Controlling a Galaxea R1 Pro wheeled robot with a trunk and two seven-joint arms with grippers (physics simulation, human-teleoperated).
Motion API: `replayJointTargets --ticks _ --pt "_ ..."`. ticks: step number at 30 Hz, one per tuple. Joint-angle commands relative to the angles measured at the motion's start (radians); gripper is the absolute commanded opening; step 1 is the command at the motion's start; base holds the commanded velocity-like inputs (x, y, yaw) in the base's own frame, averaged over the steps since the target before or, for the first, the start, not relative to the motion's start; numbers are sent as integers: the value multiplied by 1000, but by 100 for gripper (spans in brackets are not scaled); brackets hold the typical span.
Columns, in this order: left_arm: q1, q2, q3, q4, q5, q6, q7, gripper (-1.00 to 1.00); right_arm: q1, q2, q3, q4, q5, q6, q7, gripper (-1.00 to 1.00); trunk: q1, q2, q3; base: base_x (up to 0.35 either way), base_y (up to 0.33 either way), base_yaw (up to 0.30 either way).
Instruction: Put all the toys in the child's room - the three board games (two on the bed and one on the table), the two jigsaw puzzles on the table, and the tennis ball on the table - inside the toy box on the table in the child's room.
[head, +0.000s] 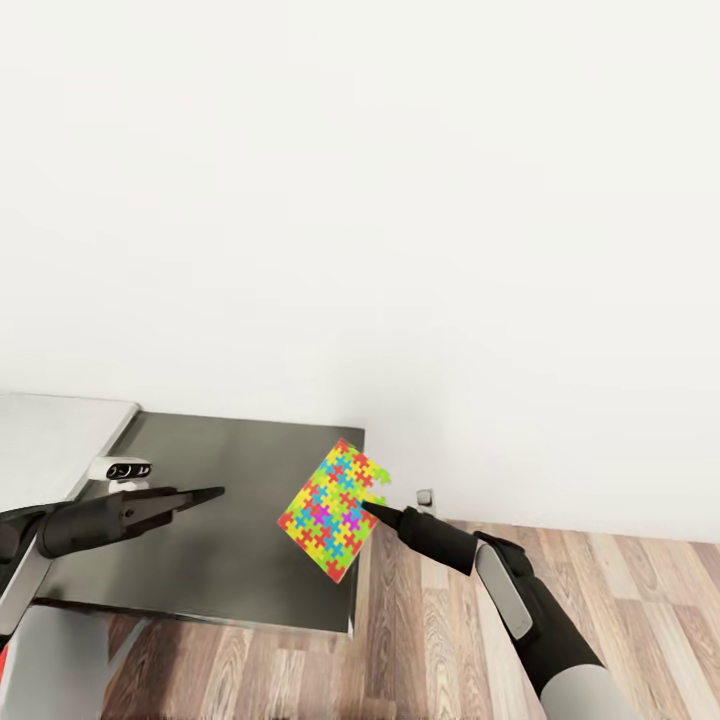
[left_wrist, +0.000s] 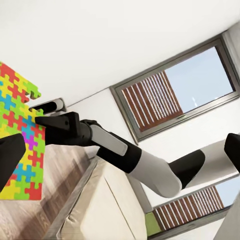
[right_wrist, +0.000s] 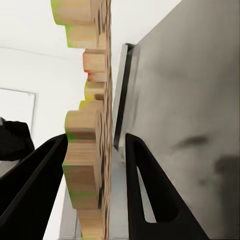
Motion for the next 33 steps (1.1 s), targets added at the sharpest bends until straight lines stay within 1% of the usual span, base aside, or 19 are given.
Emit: replayJointTargets --ticks 1,5,13,19,25,33 --pt "0 1 0 0 0 11 -3 100 0 0 0 -1 -5 6 1 -100 0 -2 0 -210 0 71" --pt "0 1 0 -1 0 10 -3 100 1 -1 0 -2 -5 4 2 -100 0 -2 7 -106 0 71" --pt "0 1 0 -2 0 10 -3 100 2 -3 0 -3 -4 3 4 -100 0 -2 20 -16 0 71" --pt "-1 2 1 -2 0 10 -3 100 6 -20 0 -3 -5 1 15 -100 0 -2 30 -1 0 71" --pt "-1 1 1 -3 0 10 -3 100 9 -24 -1 -3 -2 -2 56 -100 0 -2 40 0 0 71" --pt "-1 1 0 -3 0 10 -3 100 13 -36 -2 -3 -3 -3 65 -100 0 -2 53 0 0 71"
